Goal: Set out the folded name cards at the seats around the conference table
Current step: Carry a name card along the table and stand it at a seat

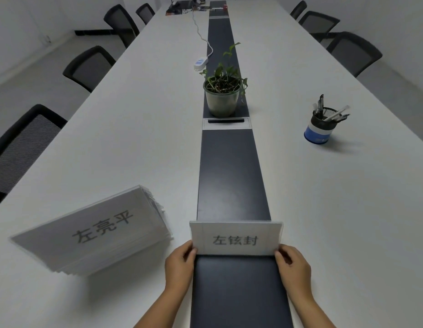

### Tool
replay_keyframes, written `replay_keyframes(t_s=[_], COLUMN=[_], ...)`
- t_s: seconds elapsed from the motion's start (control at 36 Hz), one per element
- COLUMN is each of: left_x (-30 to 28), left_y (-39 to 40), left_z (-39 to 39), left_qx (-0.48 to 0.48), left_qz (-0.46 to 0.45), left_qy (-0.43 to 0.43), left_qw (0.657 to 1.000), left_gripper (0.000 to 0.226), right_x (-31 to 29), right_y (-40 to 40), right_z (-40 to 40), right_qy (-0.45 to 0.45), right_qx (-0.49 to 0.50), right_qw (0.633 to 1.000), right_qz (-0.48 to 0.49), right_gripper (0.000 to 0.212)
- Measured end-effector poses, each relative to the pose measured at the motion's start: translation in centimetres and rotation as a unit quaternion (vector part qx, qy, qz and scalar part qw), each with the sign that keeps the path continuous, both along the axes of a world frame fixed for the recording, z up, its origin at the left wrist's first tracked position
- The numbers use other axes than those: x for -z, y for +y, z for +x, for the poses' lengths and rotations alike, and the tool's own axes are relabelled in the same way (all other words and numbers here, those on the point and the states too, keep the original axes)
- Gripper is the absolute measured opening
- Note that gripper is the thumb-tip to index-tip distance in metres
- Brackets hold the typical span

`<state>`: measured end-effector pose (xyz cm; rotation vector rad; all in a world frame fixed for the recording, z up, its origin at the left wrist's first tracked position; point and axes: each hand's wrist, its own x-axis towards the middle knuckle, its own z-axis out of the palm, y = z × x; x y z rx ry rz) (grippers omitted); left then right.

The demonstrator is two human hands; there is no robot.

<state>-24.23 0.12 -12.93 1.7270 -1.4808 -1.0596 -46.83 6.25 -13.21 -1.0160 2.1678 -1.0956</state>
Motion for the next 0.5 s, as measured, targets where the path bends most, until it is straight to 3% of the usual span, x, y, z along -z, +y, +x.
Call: replay_keyframes(t_s=[0.5], left_x=[0.42], left_y=[0.15], left_z=[-0.01], left_qx=[0.014], left_qz=[-0.004], left_qy=[-0.028], left_qw=[1.0], left_gripper=[0.021], right_x=[0.67], right_y=[0.01], right_z=[-0.02], right_qy=[0.021], right_qx=[0.008], right_qw=[1.0], right_qz=[0.004], right_gripper=[0.016])
